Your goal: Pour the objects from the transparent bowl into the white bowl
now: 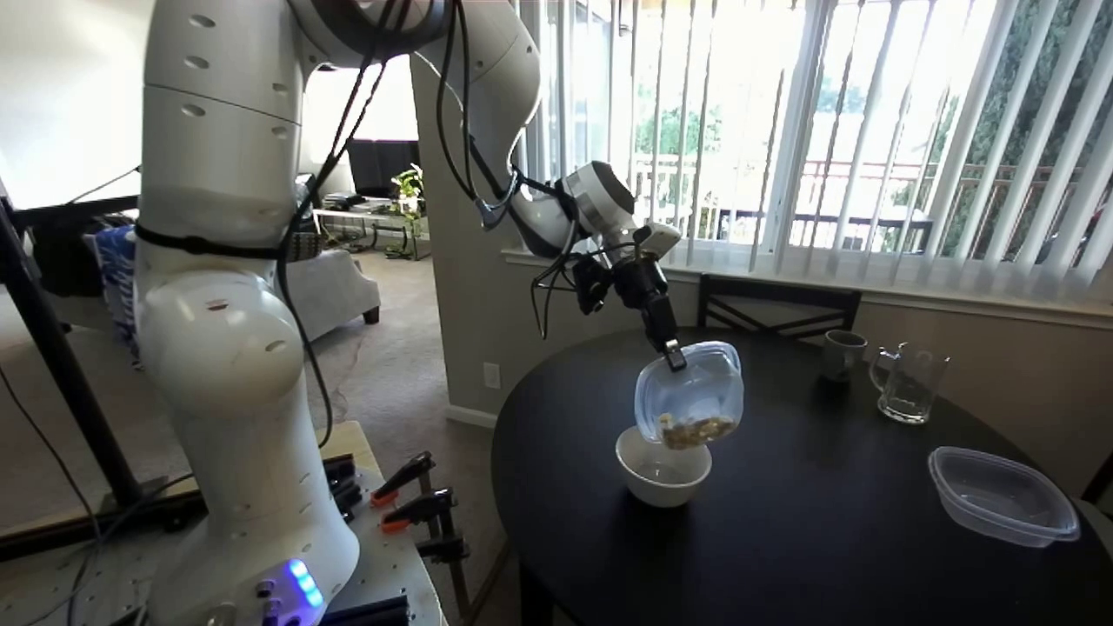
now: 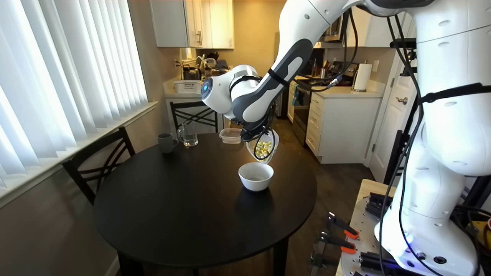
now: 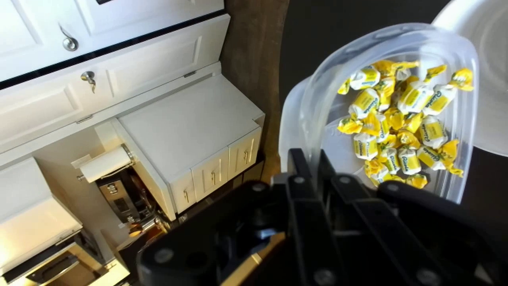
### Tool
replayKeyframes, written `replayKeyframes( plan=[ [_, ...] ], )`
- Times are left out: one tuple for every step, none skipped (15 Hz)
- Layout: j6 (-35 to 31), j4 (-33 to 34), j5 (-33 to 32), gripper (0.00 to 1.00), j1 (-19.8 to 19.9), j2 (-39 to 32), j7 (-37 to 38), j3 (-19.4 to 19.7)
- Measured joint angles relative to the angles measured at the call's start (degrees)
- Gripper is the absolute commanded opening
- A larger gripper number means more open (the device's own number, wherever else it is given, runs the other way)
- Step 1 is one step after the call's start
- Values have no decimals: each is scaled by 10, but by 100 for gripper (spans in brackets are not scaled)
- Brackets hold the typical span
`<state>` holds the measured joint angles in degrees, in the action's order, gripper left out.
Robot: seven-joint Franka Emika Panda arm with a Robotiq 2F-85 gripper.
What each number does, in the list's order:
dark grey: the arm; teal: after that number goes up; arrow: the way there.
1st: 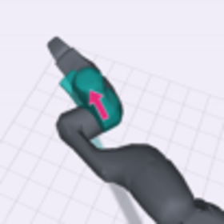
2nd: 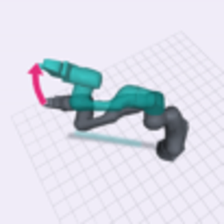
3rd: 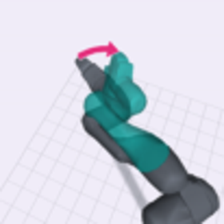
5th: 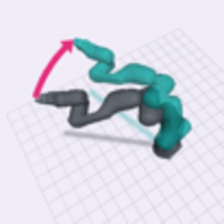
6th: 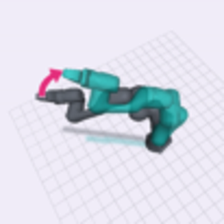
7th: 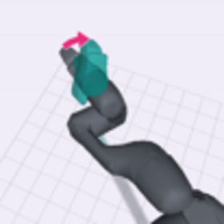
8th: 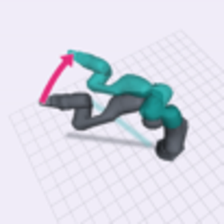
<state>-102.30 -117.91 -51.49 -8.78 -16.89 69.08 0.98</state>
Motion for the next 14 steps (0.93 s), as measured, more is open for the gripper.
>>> replayKeyframes(
  plan=[
    [9,0,-6,6,0,2,4,-2],
    [17,0,-11,6,0,3,9,-4],
    [24,0,-14,6,0,4,12,-5],
    [31,-1,-18,6,0,4,15,-7],
    [37,-2,-21,5,0,4,18,-8],
    [41,-4,-24,6,0,4,21,-10],
    [46,-8,-28,6,0,4,24,-12],
    [51,-11,-30,6,0,4,26,-15],
    [57,-15,-32,5,0,4,30,-18],
    [62,-18,-33,5,-1,3,34,-21],
    [68,-19,-33,6,-2,3,36,-24],
    [74,-20,-33,6,-4,3,37,-26],
    [81,-20,-33,5,-5,3,38,-30],
    [86,-20,-33,6,-6,3,38,-33]
  ],
)
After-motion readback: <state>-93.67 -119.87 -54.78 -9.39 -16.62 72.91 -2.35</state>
